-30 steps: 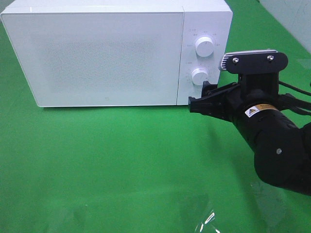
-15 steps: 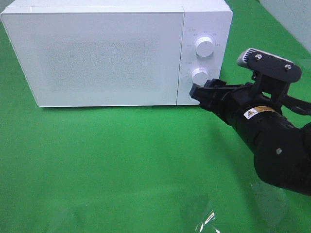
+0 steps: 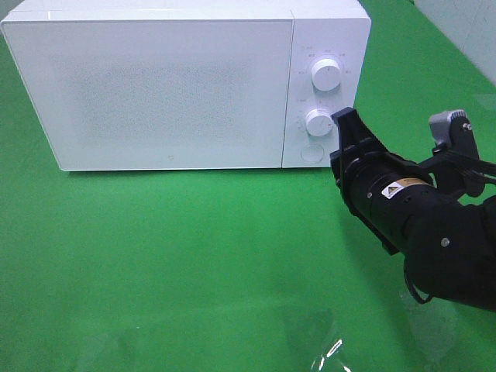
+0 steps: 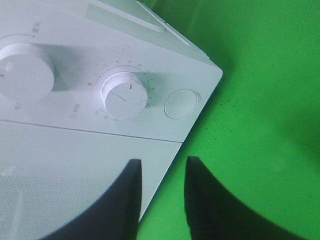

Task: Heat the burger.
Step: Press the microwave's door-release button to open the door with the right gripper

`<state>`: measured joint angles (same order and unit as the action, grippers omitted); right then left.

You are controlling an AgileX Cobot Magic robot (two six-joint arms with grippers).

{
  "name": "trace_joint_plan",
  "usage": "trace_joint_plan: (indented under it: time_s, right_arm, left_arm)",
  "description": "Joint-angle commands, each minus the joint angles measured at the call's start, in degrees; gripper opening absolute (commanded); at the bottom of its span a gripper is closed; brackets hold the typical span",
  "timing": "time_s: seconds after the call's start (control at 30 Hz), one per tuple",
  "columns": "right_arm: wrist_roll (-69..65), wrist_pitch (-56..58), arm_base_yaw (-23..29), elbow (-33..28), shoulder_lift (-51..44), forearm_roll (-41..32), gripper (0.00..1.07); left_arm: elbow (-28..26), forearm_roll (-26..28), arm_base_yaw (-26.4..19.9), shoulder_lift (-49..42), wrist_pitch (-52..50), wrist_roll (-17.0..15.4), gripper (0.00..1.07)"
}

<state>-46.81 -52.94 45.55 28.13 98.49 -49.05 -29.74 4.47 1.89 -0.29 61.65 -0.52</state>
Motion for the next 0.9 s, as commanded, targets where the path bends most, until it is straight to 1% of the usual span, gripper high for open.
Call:
trace_joint_plan:
  time_s: [0.03,0.07,0.1,0.13,0.23,0.27,0.63,0.9]
  right_arm:
    - [-11.17,1.6,0.11,0.46,0.06,1.2,0.15]
    - [-14.84,1.66,0.11,0.4,0.06,1.32,0.1]
    - [-14.84,1.66,0.11,0.4,0.06,1.32,0.1]
    - [-17.53,2.69,0.11,0.34,0.06,1.32,0.05]
    - [-18.91,3.15,0.11,0.34,0.06,1.32,0.03]
    - [-21.14,4.58,0.11,0.34,0.06,1.32,0.0]
    - [-26.53,5.16,-0.06,0.4,1.15,1.26,0.0]
    - [-29.28,3.72,-0.17,3.32,6.36,1.26,0.0]
  left_arm:
    - [0.17,0.23,-0.06,-0.92,-0.52,-0.06,0.96]
    - [0.17,0.23,-0.06,-0.92,-0.52,-0.06,0.96]
    - [0.17,0.23,-0.06,-0.92,-0.52,-0.06,0.96]
    - [0.17,0.23,-0.06,-0.92,-0.52,-0.06,0.96]
    - [0.17,0.23,-0.06,-0.92,-0.52,-0.06,0.96]
    - [0.17,0.23,-0.06,-0.92,-0.52,-0.06,0.96]
    - [0.17,0.23,-0.06,-0.92,-0.52,-0.06,0.96]
    - [0.17,0.23,-0.06,-0.92,-0.52,-0.06,0.96]
